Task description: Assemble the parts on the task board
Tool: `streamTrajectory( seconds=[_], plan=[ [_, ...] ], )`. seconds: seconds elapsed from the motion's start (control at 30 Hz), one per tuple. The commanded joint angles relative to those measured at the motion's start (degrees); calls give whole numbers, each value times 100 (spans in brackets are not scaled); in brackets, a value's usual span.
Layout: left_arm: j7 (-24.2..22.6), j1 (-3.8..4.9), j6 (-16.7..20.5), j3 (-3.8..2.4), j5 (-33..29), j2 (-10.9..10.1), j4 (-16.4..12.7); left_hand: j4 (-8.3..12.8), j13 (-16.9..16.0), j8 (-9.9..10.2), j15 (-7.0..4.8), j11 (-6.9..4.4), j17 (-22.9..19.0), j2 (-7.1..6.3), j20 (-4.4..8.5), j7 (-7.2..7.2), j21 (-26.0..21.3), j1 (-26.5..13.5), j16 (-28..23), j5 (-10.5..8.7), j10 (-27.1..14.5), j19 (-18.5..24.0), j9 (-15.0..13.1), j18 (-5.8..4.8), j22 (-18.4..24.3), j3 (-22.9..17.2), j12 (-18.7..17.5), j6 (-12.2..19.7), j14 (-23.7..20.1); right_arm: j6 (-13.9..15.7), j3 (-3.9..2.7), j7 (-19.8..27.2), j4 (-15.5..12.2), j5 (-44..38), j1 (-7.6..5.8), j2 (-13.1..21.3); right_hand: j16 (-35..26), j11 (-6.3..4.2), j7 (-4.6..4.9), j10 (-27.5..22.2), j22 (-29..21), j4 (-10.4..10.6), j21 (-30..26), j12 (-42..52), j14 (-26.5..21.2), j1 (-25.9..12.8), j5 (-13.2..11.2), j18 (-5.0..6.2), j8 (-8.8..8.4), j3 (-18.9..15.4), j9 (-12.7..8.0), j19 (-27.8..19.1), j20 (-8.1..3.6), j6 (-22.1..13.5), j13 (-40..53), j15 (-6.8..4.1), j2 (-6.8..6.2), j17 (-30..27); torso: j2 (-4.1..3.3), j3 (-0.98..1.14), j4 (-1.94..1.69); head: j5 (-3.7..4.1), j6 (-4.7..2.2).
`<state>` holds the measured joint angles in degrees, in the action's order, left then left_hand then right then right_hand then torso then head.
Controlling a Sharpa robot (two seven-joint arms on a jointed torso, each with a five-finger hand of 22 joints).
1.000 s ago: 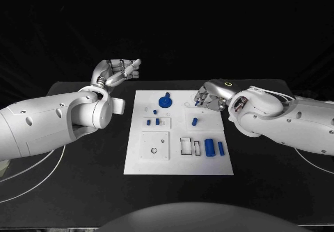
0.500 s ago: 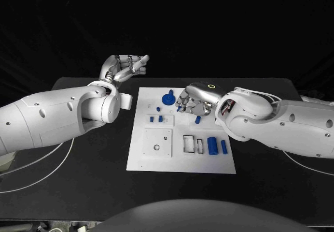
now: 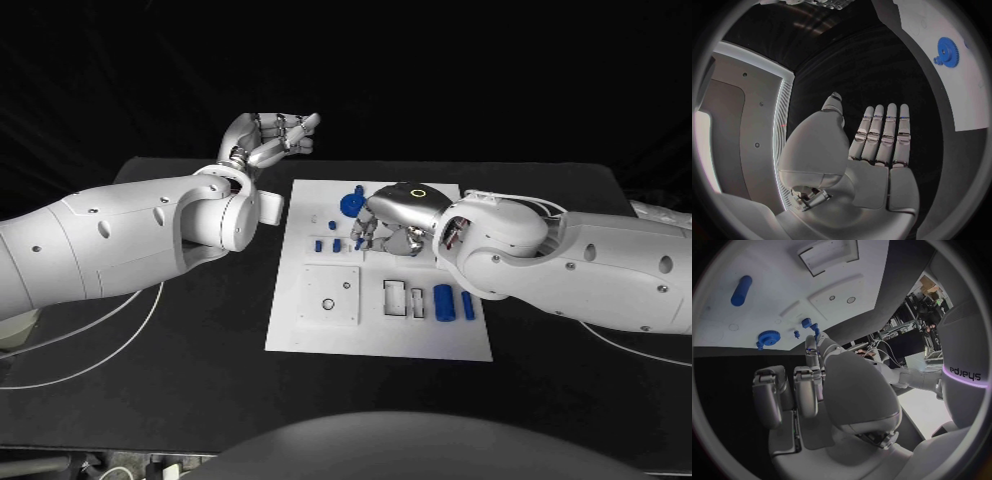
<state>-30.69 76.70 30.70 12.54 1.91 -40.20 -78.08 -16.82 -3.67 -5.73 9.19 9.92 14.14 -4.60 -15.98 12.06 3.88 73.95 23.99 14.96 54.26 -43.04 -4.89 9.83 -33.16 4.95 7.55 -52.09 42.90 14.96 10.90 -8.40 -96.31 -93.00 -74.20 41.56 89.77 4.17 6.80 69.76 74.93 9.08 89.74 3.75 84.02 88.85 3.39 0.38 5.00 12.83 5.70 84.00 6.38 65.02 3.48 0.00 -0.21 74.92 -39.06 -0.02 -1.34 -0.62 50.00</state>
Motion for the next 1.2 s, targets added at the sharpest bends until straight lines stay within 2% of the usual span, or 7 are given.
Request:
streamTrajectory(
  seconds=[0.03, 0.5, 0.8, 0.97, 1.2],
  plan=[
    [-37, -1, -108, -4, -14, 9, -4, -10, -4, -20, -13, 6, -5, 43, -4, 8, -4, 0, 28, -21, -52, -42, -9, 64, 5, -39, 33, 38, -47, -364, 1, 121, 14, -342, 41, -41, 23, -14, -5, -49, 1507, -10, 26, -37, 598, -9, 20, -38, -35, 40, -5, 600, 24, -49, -9, 40, -26, 1508, -11, 5, 6, -16, 0],
    [-49, -3, -121, -4, -11, -8, -38, -9, -3, -21, -12, 7, -15, 53, -5, 9, -5, 1, 33, -22, -57, -42, -8, 64, 15, -40, 37, 42, -52, -386, 5, 207, 157, -480, 307, -285, 23, -9, 1, -71, 1507, -12, 26, -37, 598, -9, 21, -38, -48, 52, -10, 600, 28, -63, -9, 43, -29, 1508, -14, 4, 16, -19, 0],
    [-52, -2, -98, -5, -9, -59, -78, -9, -3, -21, -12, 7, -15, 53, -5, 9, -5, 1, 33, -22, -57, -42, -8, 64, 15, -40, 37, 42, -52, -378, 5, 252, 272, -608, 408, -380, 23, -2, 9, -88, 1507, -12, 26, -36, 598, -12, 21, -38, -59, 62, -13, 600, 33, -75, -9, 49, -31, 1508, -16, 8, 11, -17, 0],
    [-55, -2, -84, -5, -5, -87, -106, -9, -3, -21, -12, 7, -15, 53, -5, 9, -5, 1, 33, -22, -57, -42, -8, 64, 15, -40, 37, 42, -52, -382, 5, 269, 315, -639, 449, -427, 23, -2, 9, -88, 1507, -12, 26, -36, 598, -12, 21, -38, -59, 62, -13, 600, 33, -75, -9, 49, -31, 1508, -12, 11, 11, -42, 0],
    [-55, -2, -73, -5, -4, -107, -113, -8, -3, -22, -11, 8, -24, 58, -5, 9, -6, 4, 38, -22, -61, -42, -8, 63, 24, -41, 41, 45, -55, -393, 5, 271, 362, -674, 469, -498, 23, -2, 10, -90, 1507, -12, 26, -36, 598, -12, 21, -38, -60, 64, -14, 600, 34, -76, -8, 50, -32, 1508, -8, 3, 9, -25, 0]
  ],
)
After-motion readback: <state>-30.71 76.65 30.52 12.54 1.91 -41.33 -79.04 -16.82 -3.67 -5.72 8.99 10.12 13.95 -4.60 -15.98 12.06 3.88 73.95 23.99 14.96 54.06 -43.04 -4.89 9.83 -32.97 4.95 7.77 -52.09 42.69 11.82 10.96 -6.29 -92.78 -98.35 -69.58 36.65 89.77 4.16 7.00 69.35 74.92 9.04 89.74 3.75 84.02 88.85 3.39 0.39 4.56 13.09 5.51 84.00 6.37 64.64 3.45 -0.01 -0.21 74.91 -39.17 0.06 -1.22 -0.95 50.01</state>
